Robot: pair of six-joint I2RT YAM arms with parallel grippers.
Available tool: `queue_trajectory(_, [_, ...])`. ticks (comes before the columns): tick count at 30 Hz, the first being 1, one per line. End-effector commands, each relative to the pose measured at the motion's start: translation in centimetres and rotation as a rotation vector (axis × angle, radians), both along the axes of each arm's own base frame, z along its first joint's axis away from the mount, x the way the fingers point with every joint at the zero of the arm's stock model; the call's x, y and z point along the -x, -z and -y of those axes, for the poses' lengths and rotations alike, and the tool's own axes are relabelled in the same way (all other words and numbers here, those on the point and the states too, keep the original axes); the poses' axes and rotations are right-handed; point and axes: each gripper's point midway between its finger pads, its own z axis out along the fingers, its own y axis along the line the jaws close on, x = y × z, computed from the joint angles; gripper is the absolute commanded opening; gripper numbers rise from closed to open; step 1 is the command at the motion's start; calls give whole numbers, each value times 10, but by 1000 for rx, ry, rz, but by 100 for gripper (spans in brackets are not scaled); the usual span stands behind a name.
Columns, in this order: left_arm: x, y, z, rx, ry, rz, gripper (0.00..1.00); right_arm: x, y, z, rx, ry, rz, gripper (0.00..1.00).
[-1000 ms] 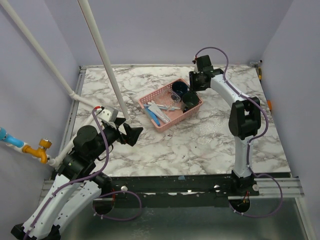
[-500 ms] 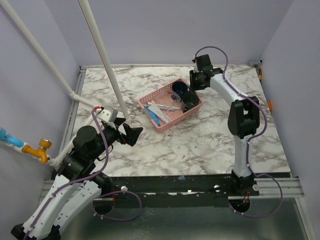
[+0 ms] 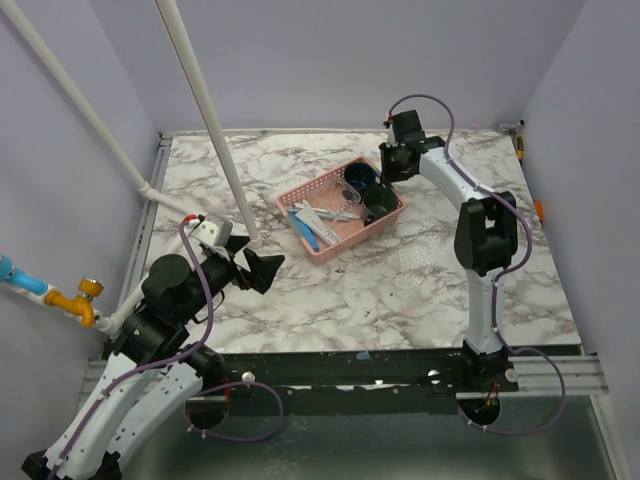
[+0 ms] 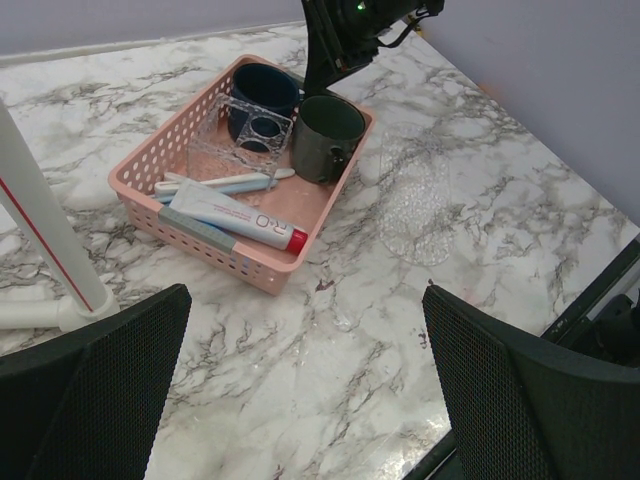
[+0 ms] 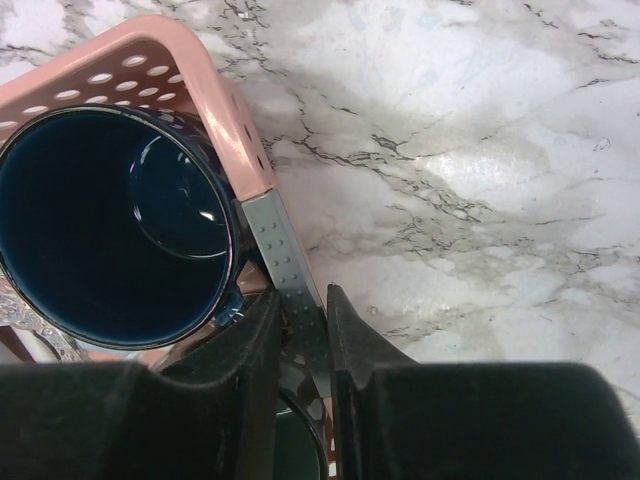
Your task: Prepare toiletry sets of a toothbrush and toothpaste on the tray
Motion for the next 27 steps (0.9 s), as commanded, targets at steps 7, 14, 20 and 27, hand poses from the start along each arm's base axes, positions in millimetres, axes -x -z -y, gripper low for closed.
queue_trajectory(7, [2,-4,-2,2,0,13,99,28,20,11,31,30,-107,0])
queue_trajectory(14, [2,-4,-1,3,5,10,99,47,15,24,39,113,-109,0])
queue_trajectory(20, [2,-3,0,1,7,7,99,65,16,35,39,194,-105,0])
queue_trajectory(27, [1,-3,1,1,10,3,99,65,16,49,73,276,-68,0])
